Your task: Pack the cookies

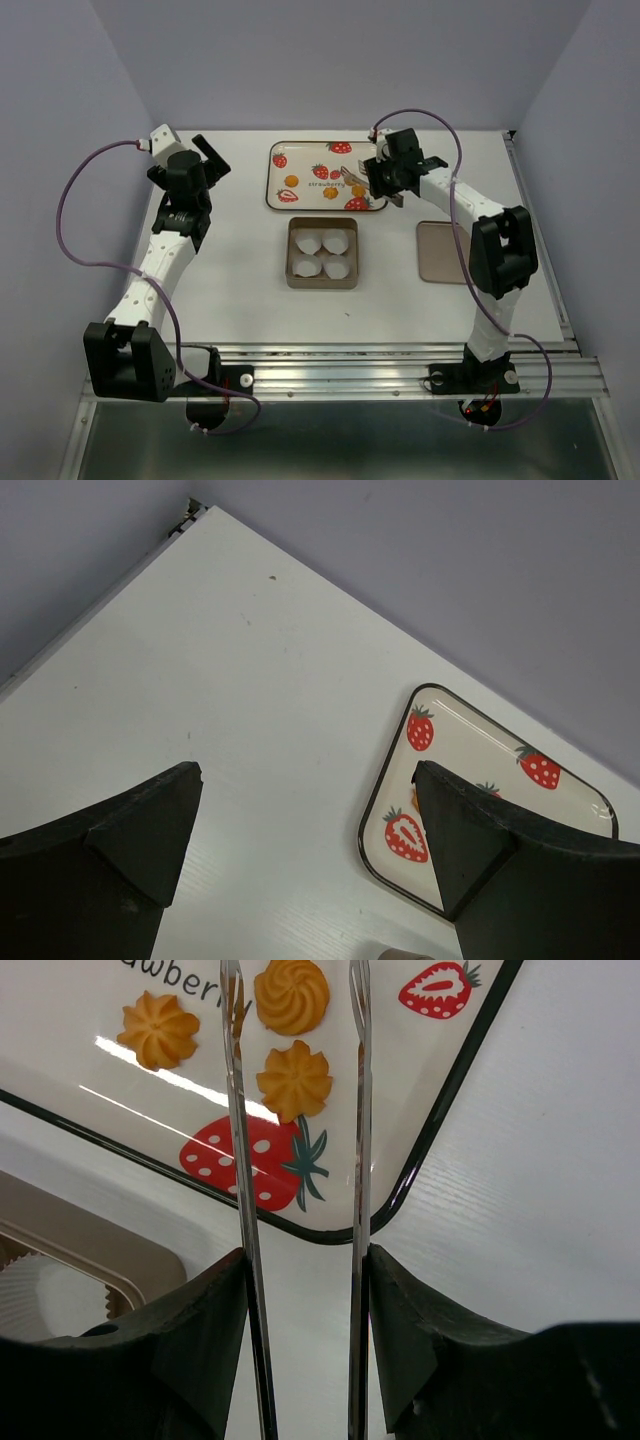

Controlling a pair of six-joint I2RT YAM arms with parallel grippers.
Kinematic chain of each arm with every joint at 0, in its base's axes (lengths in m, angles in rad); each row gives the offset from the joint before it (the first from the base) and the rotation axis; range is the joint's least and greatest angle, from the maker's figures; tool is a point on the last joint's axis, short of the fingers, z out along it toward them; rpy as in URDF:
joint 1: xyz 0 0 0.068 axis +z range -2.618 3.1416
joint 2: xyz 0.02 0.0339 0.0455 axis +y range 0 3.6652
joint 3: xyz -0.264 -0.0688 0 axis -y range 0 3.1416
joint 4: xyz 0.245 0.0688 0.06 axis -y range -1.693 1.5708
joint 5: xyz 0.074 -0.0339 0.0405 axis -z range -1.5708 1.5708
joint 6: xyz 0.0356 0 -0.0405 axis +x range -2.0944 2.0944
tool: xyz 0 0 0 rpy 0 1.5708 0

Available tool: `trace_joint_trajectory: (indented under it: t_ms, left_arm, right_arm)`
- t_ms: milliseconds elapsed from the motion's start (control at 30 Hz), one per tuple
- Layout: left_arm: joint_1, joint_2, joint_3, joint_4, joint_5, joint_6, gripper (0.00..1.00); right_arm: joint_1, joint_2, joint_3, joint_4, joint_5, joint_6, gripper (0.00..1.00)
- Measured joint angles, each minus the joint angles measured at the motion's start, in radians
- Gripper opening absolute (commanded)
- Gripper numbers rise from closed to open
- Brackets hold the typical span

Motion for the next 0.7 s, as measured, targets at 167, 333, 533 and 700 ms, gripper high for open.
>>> trace_joint_trajectory:
  t_ms: [167,333,533,700]
  left_arm:
    - [0.0,0.0,0.0,0.0,-0.001,0.0,0.99]
    - [0.0,0.0,0.0,0.0,-0.002,0.0,0.99]
    - [0.0,0.0,0.0,0.0,-0.003,0.0,0.99]
    - [0.0,0.0,0.0,0.0,-0.003,0.0,0.99]
  right_arm:
    - [0.007,0.014,0.005,-0.007,0.012,-0.004,0.54]
    - [0.011,0.035,0.006,-0.027,0.02,-0.005,0.54]
    - [0.02,0.042,0.01,-0.037,0.029,-0.011,0.47]
    - [0.033,0.043,0.024,-0.05,0.039,-0.011,0.43]
